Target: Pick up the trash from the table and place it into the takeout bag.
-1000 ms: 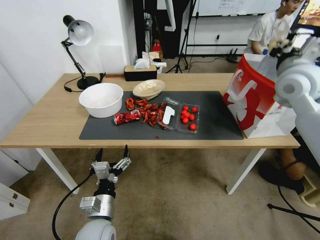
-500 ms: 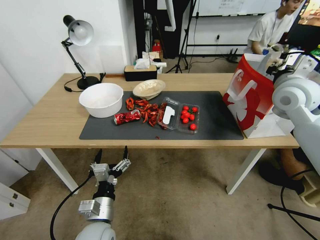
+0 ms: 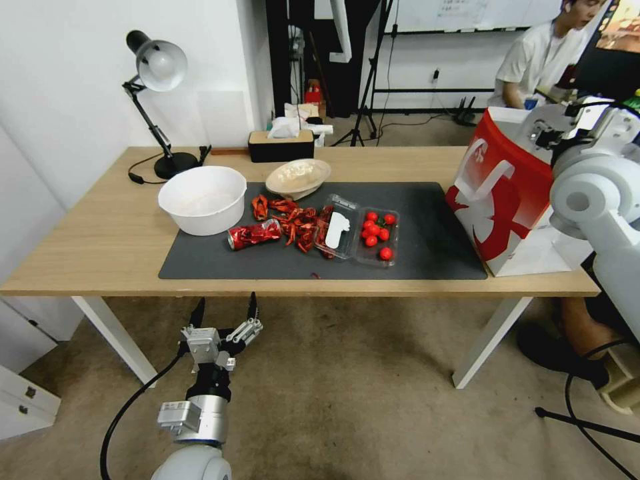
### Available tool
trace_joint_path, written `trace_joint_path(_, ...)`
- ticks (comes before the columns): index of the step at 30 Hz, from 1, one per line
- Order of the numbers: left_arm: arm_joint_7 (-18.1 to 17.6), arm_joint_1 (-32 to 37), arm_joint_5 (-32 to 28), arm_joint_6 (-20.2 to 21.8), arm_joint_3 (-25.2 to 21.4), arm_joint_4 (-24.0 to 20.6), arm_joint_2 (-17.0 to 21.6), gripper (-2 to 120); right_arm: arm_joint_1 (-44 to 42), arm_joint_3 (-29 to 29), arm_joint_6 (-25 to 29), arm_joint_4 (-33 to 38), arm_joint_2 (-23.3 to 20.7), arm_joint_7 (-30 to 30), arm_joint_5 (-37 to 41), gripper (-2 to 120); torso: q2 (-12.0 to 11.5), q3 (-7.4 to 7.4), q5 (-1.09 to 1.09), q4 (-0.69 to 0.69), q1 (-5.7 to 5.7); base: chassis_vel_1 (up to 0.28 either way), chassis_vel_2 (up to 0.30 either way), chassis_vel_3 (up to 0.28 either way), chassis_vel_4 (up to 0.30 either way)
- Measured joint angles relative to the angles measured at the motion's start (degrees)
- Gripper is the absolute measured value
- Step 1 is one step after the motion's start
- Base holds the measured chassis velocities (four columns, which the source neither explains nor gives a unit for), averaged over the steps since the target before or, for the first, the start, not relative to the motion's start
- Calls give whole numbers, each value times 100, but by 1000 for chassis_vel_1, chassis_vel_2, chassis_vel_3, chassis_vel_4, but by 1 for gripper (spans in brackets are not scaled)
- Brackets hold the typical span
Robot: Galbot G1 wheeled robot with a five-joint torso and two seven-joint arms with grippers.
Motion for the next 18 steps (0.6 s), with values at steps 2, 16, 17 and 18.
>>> trace_joint_path(2,2,2,0,-1,1,-5,0,100,-3,22,563,123,-66,-437,-39,86,0,0,-1,0,0,0,0,0,0)
trace_joint_path(16,6,2,-2,-7,-9,-16,0,100,-234,50,2701,772,-356,-2461,40,100,0,0,-1,1,0,0,0,0,0)
trace_joint_path(17,6,5,-2,-7,-12,-25,0,100,-353,82,2962,870,-419,-2817,45,100,0,0,-1,0,0,0,0,0,0)
trace_joint_path(18,6,6,-3,-8,-12,-27,0,100,-397,90,3027,906,-440,-2934,43,100,0,-1,-1,0,0,0,0,0,0)
